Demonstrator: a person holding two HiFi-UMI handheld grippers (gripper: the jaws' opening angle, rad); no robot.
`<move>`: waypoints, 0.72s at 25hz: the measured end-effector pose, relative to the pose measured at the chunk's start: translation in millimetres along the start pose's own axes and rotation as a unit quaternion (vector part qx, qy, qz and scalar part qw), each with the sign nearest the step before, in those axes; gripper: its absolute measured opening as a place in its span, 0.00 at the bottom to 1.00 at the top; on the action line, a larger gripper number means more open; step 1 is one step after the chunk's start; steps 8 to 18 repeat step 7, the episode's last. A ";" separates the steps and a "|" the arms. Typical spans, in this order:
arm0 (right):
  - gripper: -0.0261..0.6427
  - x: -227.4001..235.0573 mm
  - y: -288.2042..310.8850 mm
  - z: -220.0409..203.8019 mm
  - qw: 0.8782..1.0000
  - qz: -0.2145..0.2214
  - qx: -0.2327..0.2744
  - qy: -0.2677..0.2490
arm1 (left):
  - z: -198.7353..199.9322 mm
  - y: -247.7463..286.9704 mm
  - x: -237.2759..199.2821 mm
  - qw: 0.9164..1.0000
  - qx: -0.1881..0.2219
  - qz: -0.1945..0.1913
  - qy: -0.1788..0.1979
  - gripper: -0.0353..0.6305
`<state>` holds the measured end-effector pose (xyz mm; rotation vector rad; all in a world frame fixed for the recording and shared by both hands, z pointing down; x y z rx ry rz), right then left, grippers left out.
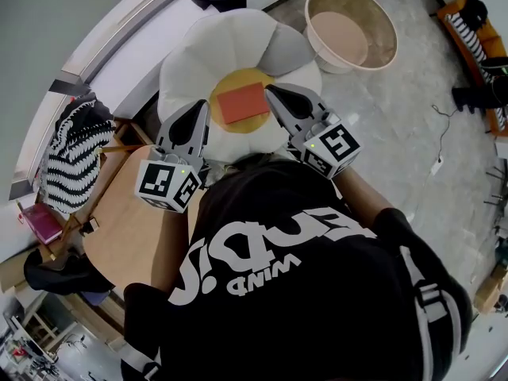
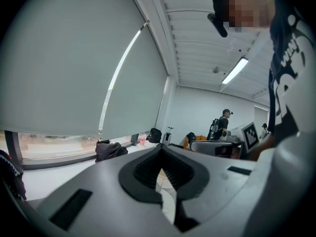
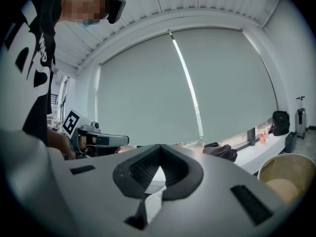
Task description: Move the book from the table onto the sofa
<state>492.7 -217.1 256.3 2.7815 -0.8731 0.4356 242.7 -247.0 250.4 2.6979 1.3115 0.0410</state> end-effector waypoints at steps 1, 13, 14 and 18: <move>0.04 -0.2 0.4 -0.6 1.000 0.000 0.000 0.001 | -0.9 0.0 0.1 1.000 -0.001 0.000 -0.001 0.06; 0.04 0.4 -1.2 -4.7 1.000 0.001 -0.003 0.005 | -7.4 -1.4 2.7 1.000 -0.007 0.003 -0.006 0.06; 0.04 0.4 -1.2 -4.7 1.000 0.001 -0.003 0.005 | -7.4 -1.4 2.7 1.000 -0.007 0.003 -0.006 0.06; 0.04 0.4 -1.2 -4.7 1.000 0.001 -0.003 0.005 | -7.4 -1.4 2.7 1.000 -0.007 0.003 -0.006 0.06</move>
Point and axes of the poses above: the fingertips, and each gripper's own axes: y forward along the fingers, x to its right, z out of its top, the point moved 10 cm from there along -y, backward along the fingers, and after that the axes turned 11 degrees about y, right-handed, at the moved point
